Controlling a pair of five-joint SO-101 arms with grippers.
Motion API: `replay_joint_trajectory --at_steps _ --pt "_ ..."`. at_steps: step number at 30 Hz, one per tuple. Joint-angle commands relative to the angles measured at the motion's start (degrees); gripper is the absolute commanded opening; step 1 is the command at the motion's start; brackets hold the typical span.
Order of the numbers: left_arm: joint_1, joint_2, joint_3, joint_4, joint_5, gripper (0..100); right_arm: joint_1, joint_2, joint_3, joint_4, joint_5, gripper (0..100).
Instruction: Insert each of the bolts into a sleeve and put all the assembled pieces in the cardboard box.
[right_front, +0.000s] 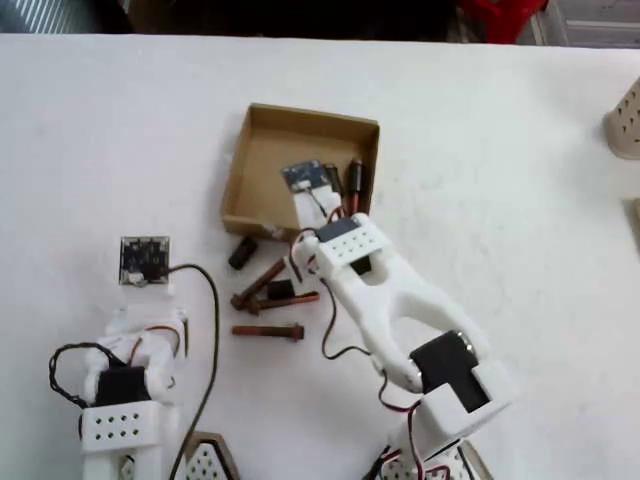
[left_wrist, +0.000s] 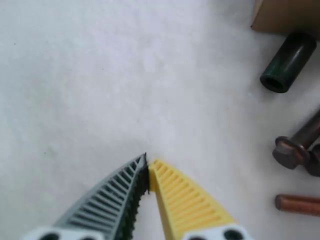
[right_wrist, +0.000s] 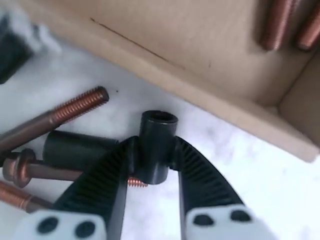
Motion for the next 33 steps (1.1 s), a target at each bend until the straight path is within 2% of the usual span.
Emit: replay_joint_trajectory --at_steps 1,6,9,12,19,21,29,31,33 --pt "0.6 -0.4 -0.6 -1.8 -0.3 2 -0.5 -1.8 -0.2 4.8 -0.1 1.7" --pt "0.9 -0.2 -2.8 -1.2 2.0 2 1.5 -10.6 0.9 13.1 0.0 1.7" --pt "0.9 0.0 -5.4 -0.7 7.7 2 2.0 -13.9 6.1 8.7 0.0 1.7" --pt "2.9 0.0 -10.0 3.7 8.2 2 2.1 -15.2 9.0 4.5 0.0 1.7" --pt "12.1 1.4 -23.5 14.8 8.4 2 5.2 -15.3 9.1 4.0 0.0 1.7" --pt "15.3 4.6 -26.1 15.6 8.7 2 6.5 -15.2 9.1 4.0 0.0 1.7" --pt "26.2 27.0 -39.3 15.8 17.3 2 8.7 -15.2 9.1 2.7 0.0 1.7" --pt "28.4 31.7 -41.7 15.8 16.4 2 8.7 -15.2 9.1 2.7 0.0 1.7" --pt "30.5 35.2 -42.7 15.5 12.7 2 8.7 -15.2 9.1 2.7 0.0 1.7"
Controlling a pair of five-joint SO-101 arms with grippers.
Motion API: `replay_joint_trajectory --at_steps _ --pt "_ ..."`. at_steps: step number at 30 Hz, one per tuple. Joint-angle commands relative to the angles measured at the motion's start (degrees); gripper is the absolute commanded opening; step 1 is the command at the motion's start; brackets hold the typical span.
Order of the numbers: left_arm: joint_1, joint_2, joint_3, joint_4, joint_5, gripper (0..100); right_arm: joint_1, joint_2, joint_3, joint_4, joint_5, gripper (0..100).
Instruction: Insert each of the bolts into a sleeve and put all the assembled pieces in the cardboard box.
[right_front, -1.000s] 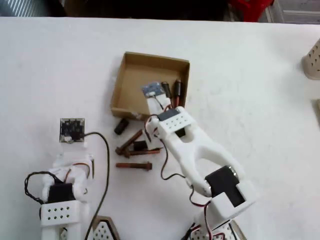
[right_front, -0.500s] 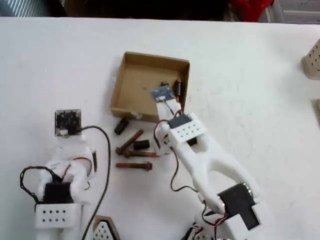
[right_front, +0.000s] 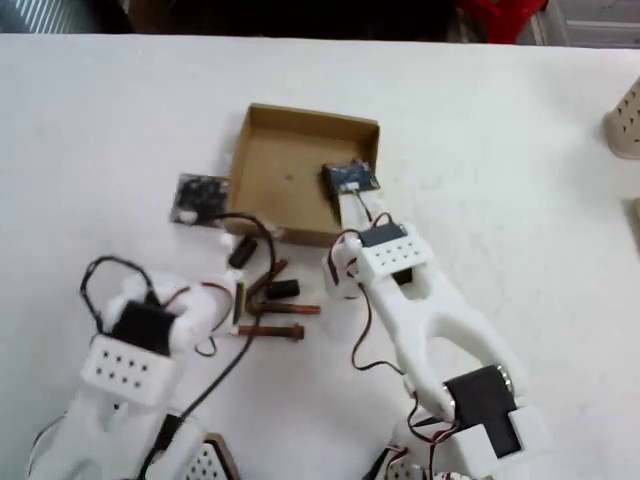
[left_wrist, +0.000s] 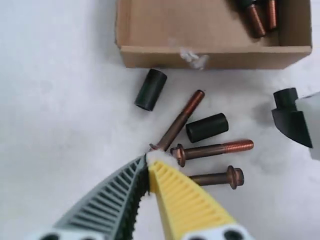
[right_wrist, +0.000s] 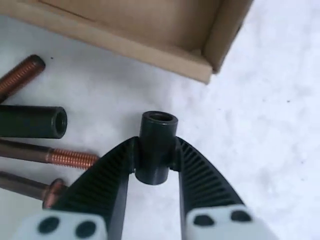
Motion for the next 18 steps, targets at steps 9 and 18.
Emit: replay_joint_trajectory --at_steps 9,18 --pt "5.2 14.9 4.3 -13.2 -13.5 2 0.5 -2.9 -0.2 -0.8 0.0 1.7" --pt "4.1 18.7 6.1 -19.9 -13.5 6 0.4 -2.8 0.0 -0.7 0.0 1.7"
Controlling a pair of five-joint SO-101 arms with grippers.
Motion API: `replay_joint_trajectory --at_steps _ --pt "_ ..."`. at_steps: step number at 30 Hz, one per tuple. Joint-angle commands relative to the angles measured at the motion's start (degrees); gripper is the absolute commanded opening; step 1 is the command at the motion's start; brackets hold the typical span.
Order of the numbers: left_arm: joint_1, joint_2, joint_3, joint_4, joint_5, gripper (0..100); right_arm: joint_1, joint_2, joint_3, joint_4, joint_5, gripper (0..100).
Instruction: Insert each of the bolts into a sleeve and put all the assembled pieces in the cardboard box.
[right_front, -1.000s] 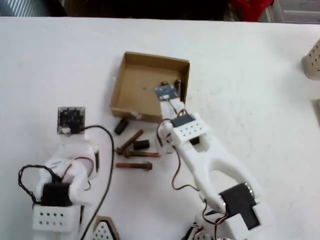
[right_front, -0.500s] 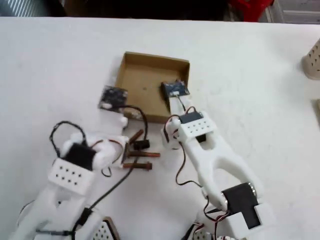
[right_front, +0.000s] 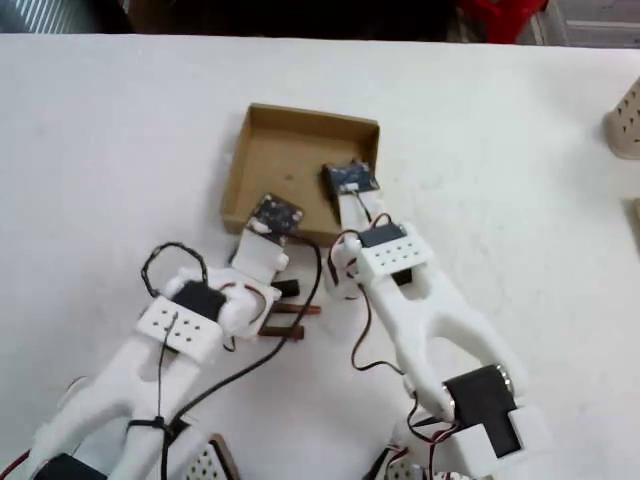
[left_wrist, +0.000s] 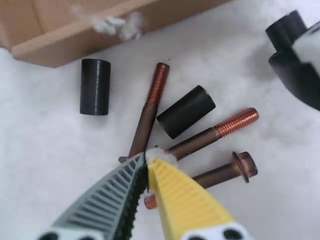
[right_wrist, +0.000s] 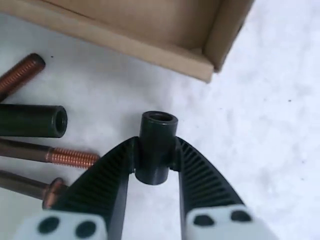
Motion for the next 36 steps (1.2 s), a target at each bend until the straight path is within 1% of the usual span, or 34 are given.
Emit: replay_joint_trajectory --at_steps 1,3,5,7,11,14,19,28,30,32,34,36 --pt "-1.1 0.5 -0.4 -1.7 -0.5 10 0.5 -2.8 0.3 -0.7 0.0 1.7" --pt "-1.1 0.9 -0.1 -1.2 -0.5 20 0.2 -2.9 0.6 -0.8 0.0 1.7" --pt "-1.1 1.6 0.0 -1.1 -0.5 28 0.1 -2.9 0.7 -0.8 0.0 1.7" --pt "-2.1 2.6 -0.2 -1.1 -0.5 30 0.2 -2.9 0.7 -0.8 0.0 1.7" --pt "-4.6 6.0 -2.0 -1.6 -0.9 23 0.2 -2.9 0.7 -0.8 0.0 1.7" --pt "-5.1 10.3 -4.6 -1.7 -4.6 20 0.2 -2.9 0.8 -1.5 0.0 1.7" --pt "-5.2 16.7 -6.9 -4.7 -5.6 20 0.2 -2.9 0.8 -1.6 0.0 1.7" --pt "-5.2 16.9 -8.3 -4.8 -5.4 20 0.1 -2.9 0.8 -1.6 0.1 1.7" --pt "-6.2 16.9 -9.2 -4.4 -5.3 19 0.1 -2.9 0.8 -1.6 0.1 1.7" --pt "-7.5 16.8 -10.1 -4.3 -3.0 19 0.1 -2.9 0.8 -1.6 0.1 1.7" --pt "-8.1 15.6 -10.6 -3.1 1.7 19 0.1 -2.9 0.8 -1.6 0.5 1.7" --pt "-7.6 11.0 -10.5 -0.7 5.2 15 0.1 -2.9 0.8 -1.6 2.3 1.8"
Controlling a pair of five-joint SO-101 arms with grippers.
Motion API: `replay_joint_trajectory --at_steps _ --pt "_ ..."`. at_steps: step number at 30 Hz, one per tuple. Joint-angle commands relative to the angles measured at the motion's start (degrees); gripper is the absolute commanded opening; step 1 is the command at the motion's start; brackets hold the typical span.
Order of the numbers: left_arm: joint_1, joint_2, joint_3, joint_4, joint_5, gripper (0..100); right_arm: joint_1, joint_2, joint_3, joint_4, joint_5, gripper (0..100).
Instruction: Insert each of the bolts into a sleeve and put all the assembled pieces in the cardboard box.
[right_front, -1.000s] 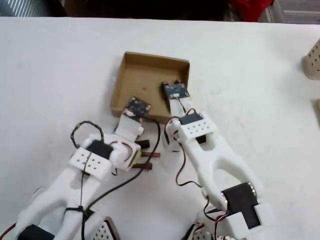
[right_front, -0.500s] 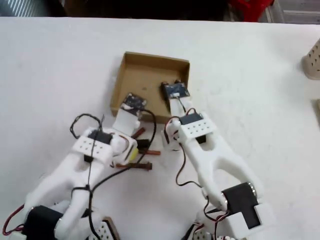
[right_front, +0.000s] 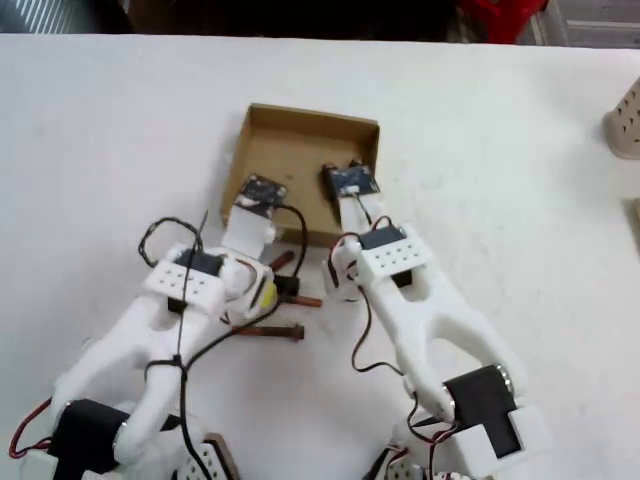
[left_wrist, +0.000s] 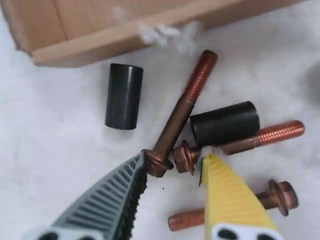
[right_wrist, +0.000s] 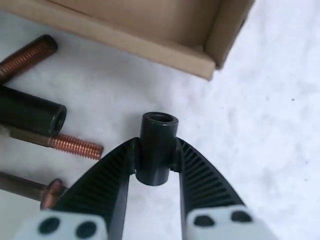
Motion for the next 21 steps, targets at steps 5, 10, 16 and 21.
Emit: replay_joint_trajectory --at_steps 5,10,16,21 --pt "4.3 -21.1 2.9 0.1 6.1 2 0.0 -2.9 -0.4 -0.7 2.5 1.8" --pt "3.6 -22.7 5.5 -1.8 5.7 12 0.0 -2.8 -0.4 -1.2 2.5 1.8" --pt "3.0 -12.1 2.2 -2.2 1.0 21 -0.6 -2.8 1.1 -2.9 2.6 1.8" --pt "0.8 -1.2 -4.0 -2.2 -3.7 15 -1.4 -2.9 1.4 -3.1 2.6 1.8"
